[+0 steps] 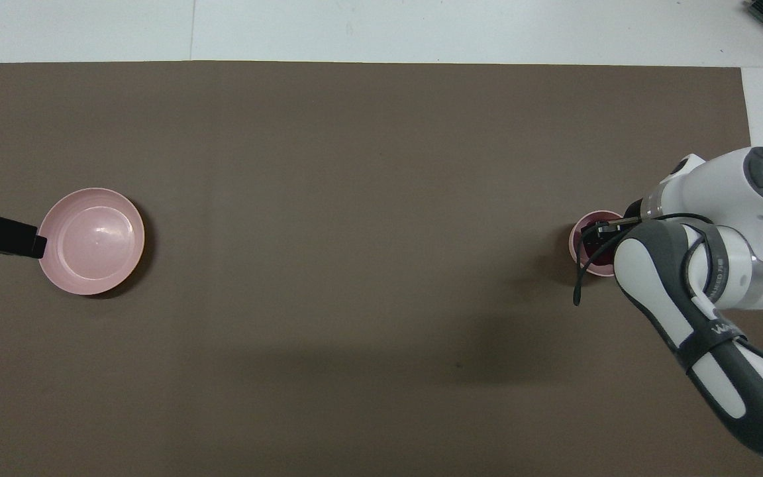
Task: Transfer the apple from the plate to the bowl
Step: 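Lower the apple into the pink bowl and open the right gripper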
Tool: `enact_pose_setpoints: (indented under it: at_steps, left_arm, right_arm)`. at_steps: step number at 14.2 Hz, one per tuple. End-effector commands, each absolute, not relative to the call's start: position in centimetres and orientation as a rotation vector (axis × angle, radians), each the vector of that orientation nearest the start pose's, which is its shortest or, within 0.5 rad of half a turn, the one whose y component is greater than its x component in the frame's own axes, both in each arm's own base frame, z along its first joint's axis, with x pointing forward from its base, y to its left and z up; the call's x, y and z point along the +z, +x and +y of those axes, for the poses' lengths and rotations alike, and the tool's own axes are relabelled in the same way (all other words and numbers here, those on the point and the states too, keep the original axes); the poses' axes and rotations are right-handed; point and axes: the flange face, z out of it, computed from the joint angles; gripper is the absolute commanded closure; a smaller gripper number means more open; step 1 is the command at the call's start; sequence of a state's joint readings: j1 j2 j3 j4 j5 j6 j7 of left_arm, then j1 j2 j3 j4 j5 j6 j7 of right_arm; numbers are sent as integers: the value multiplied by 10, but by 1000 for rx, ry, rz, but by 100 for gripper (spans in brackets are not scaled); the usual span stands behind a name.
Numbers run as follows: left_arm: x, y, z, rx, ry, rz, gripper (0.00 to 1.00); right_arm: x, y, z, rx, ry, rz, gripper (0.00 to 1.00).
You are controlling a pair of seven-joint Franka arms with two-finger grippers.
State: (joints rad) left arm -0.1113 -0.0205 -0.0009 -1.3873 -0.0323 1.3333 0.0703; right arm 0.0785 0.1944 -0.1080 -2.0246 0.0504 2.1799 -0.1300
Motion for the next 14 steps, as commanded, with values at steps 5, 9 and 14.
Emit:
enact_pose_setpoints:
  at_steps: [5, 9, 14]
  left_arm:
    - [711, 515, -54, 36, -3149, 320, 0]
    - [714, 511, -51, 31, -3152, 309, 0]
    - [713, 508, -49, 58, -3148, 297, 0]
  right_arm:
    - [341, 583, -19, 29, -3136, -141, 100]
    - [334, 583, -26, 46, -3138, -105, 100]
    - [334, 583, -24, 49, -3140, -38, 0]
